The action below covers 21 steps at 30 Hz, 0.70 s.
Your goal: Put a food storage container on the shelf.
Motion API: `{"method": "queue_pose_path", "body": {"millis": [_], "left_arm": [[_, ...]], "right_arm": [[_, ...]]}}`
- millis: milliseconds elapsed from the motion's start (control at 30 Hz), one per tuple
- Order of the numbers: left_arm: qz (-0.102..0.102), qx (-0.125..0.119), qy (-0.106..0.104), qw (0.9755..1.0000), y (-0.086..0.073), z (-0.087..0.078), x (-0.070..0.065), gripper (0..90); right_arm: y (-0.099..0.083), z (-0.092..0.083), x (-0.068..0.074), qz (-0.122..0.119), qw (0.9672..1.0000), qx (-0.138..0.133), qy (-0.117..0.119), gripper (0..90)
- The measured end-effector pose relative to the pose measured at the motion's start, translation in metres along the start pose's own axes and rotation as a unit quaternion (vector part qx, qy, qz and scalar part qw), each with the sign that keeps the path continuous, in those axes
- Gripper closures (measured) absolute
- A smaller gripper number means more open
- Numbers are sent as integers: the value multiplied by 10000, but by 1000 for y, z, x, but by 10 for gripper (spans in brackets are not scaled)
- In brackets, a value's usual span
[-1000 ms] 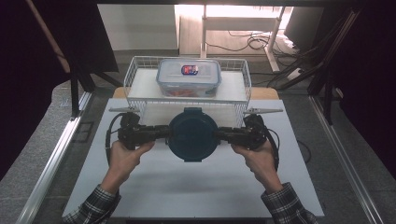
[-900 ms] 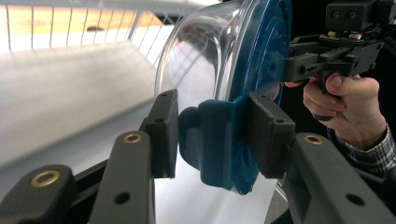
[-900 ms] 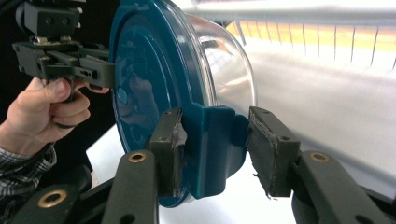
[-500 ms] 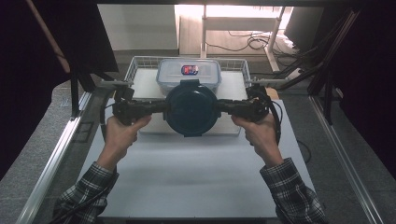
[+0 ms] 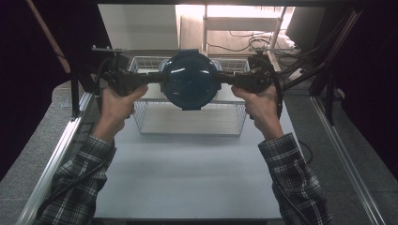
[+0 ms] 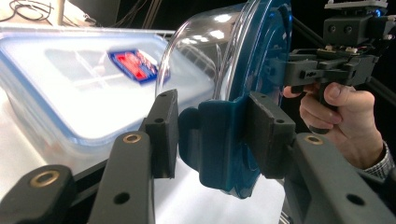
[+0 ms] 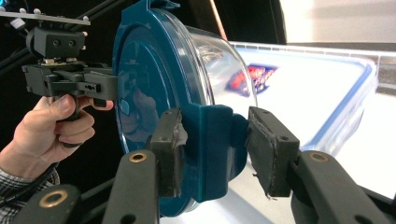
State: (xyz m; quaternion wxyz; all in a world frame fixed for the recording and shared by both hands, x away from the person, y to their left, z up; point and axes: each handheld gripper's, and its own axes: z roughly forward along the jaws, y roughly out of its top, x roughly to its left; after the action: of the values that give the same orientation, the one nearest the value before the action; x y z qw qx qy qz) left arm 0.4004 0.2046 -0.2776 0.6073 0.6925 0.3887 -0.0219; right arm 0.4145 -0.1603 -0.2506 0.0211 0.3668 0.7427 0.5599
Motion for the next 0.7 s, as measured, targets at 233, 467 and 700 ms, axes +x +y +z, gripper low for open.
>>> {"method": "queue_pose_path", "body": {"millis": [233, 467, 700], "left_arm": [[-43, -59, -9, 10000, 27, -1, 9, 573], [-165, -79, 15, 9998, 40, 4, 25, 569], [-309, -132, -20, 9994, 45, 11, 38, 567]], "right_arm": [[25, 6, -3, 32, 9999, -124, -23, 568], [40, 17, -11, 63, 9998, -142, -77, 568], [44, 26, -22, 208, 9996, -188, -89, 567]]}}
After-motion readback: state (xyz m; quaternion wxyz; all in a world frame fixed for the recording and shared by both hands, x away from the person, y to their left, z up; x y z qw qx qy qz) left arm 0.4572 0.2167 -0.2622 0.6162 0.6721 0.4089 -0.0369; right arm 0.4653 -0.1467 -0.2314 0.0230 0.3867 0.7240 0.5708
